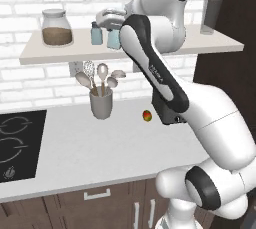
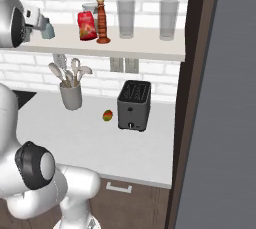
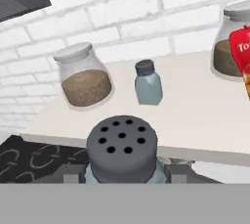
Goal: Put the shaker and condiment bottle from the counter next to their counterparts in the cabinet.
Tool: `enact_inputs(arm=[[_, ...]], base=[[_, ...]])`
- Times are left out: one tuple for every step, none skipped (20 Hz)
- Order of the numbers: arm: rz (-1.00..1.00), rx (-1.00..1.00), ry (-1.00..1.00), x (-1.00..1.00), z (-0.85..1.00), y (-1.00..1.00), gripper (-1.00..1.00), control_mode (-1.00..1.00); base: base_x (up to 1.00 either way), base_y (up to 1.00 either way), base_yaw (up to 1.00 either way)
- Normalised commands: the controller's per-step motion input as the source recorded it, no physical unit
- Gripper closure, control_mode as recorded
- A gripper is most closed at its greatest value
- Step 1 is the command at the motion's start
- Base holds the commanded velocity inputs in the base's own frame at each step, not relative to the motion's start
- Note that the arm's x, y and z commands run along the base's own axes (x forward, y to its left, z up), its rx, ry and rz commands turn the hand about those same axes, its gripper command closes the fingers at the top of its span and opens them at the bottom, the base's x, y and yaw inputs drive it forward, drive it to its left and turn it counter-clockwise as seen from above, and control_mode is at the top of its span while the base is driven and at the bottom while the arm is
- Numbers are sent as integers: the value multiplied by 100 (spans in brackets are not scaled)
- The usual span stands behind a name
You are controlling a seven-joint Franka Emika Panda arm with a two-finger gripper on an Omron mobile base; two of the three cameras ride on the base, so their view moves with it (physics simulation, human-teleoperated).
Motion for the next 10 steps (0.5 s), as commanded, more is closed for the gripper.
enact_inputs(arm=[[1, -17, -5, 31, -3, 24, 100, -100], [1, -15, 0, 43, 0, 23, 100, -100], [2, -14, -1, 54, 0, 22, 100, -100], [3, -12, 0, 59, 0, 16, 100, -100], [4, -11, -2, 57, 0, 10, 100, -100], [5, -6, 0, 64, -6, 2, 100, -100], [5, -5, 0, 58, -12, 4, 100, -100], [5, 0, 0, 59, -16, 0, 100, -100], [6, 0, 0, 54, -24, 0, 100, -100], [6, -1, 0, 52, -36, 2, 100, -100]], base=[[0, 0, 0], [0, 0, 0], [0, 0, 0], [0, 0, 0], [0, 0, 0], [0, 0, 0], [0, 0, 0], [0, 0, 0], [0, 0, 0], [0, 0, 0]])
